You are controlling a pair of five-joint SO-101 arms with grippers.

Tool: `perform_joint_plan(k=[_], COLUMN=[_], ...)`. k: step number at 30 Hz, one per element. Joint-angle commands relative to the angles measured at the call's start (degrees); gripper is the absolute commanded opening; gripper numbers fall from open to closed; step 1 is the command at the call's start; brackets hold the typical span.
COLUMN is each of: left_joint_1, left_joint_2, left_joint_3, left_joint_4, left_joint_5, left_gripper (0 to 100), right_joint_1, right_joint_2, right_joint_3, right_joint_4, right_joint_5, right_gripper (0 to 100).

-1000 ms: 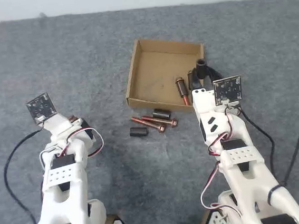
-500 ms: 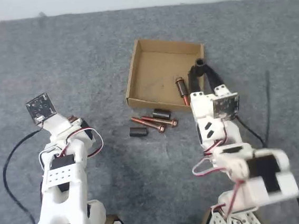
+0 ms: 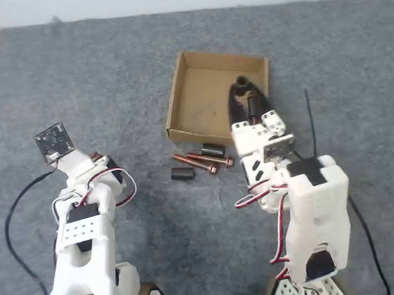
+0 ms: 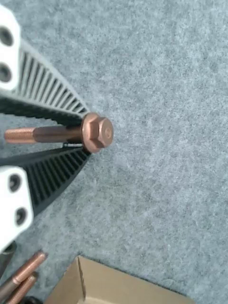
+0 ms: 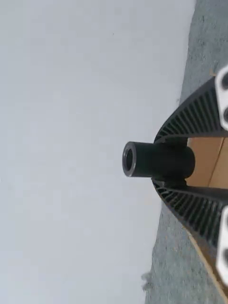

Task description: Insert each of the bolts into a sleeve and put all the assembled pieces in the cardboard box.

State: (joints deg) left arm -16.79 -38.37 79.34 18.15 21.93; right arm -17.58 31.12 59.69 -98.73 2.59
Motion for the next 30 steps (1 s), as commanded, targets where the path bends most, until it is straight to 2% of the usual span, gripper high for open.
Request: perform_joint_plan(k=[1,9,16,22,30], left_joint_1=[0.2,0.2,0.2,0.2,0.2], left_joint_2=[-2.5,-2.5,-2.5,-2.7,-2.7], left_joint_3=[-0.7,-0.7,2.6,3.7,3.7], left_joint_4=[-1.9,-2.0,-9.7,-12.0,-12.0], left_joint_5=[0.3,0.3,0.3,0.3,0.3], left_gripper=[1,1,1,1,1], right_joint_1=[-3.0,-9.5,-14.5,-15.1,-15.1], right_joint_2=[-0.8,-0.8,-0.9,-2.2,-13.1], right_joint_3=[0.5,6.9,14.2,18.6,31.2], right_joint_4=[-2.1,-2.1,-2.2,-2.2,-2.2], right_joint_5=[0.4,0.4,0.4,0.4,0.3], right_gripper=[0.9,0.9,1.0,1.0,1.0])
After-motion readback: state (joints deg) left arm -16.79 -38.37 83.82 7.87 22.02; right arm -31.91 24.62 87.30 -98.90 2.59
